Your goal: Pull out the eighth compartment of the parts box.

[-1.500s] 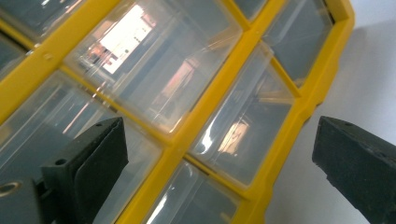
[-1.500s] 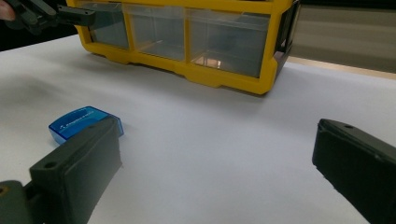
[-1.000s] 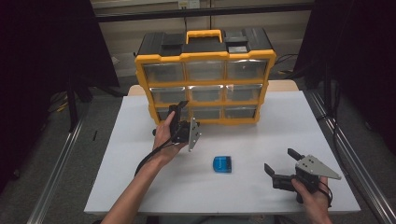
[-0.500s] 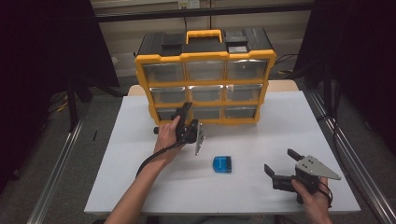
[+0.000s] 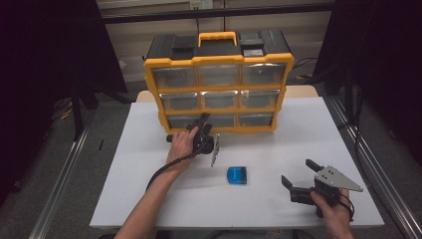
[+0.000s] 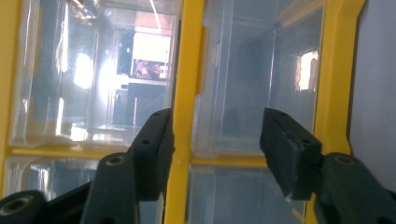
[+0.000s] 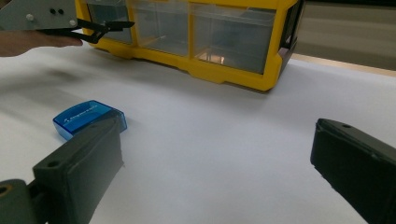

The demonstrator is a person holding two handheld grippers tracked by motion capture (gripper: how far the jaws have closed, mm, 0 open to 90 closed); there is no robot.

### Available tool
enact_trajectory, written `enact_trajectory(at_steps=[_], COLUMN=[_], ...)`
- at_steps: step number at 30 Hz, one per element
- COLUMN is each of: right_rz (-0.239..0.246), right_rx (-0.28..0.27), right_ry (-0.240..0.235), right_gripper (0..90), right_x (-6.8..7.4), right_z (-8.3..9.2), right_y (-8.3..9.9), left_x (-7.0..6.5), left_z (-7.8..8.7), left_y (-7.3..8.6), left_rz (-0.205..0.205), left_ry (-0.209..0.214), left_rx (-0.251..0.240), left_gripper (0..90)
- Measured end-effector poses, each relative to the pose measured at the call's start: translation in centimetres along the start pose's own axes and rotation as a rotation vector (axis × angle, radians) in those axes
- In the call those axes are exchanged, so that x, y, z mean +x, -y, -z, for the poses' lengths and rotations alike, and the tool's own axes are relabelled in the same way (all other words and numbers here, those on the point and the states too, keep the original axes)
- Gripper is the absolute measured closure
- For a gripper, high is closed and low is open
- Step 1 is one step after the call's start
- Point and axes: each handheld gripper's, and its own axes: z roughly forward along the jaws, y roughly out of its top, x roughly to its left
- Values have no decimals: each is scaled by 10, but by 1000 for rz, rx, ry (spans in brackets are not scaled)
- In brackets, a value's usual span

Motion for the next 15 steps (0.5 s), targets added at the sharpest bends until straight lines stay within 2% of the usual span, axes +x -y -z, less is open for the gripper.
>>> enact_trajectory(at_steps=[3,4,6,7,9,10,11,12,13,14,15], right_rz=[0,-4,-11,-11,-13,-12,-11,-9,-9,-8,-8], right_rx=[-2,-3,-2,-2,-3,-6,-6,-6,-6,-7,-7], right_ry=[-4,-5,-2,-2,-2,-2,-4,-7,-7,-7,-7], right_gripper=[20,20,20,20,20,20,20,20,20,20,20], right_x=[0,0,-1,-1,-1,0,0,0,0,0,0], right_z=[0,0,0,0,1,1,1,1,1,1,1], right_y=[0,0,0,0,0,0,0,0,0,0,0], left_x=[-2,3,4,4,3,1,0,1,0,0,-1], left_z=[-2,0,-5,-5,-5,-5,-6,-6,-7,-6,-7], left_y=[-1,-3,-4,-4,-5,-5,-5,-6,-6,-6,-6], left_rz=[17,-55,-90,-90,-118,-102,-106,-140,-138,-141,-152], left_ry=[-5,1,24,24,1,-13,-13,-13,-25,-3,1], left_rx=[-1,53,63,63,64,59,60,61,48,58,71], left_gripper=[500,500,544,552,574,581,600,604,604,646,646])
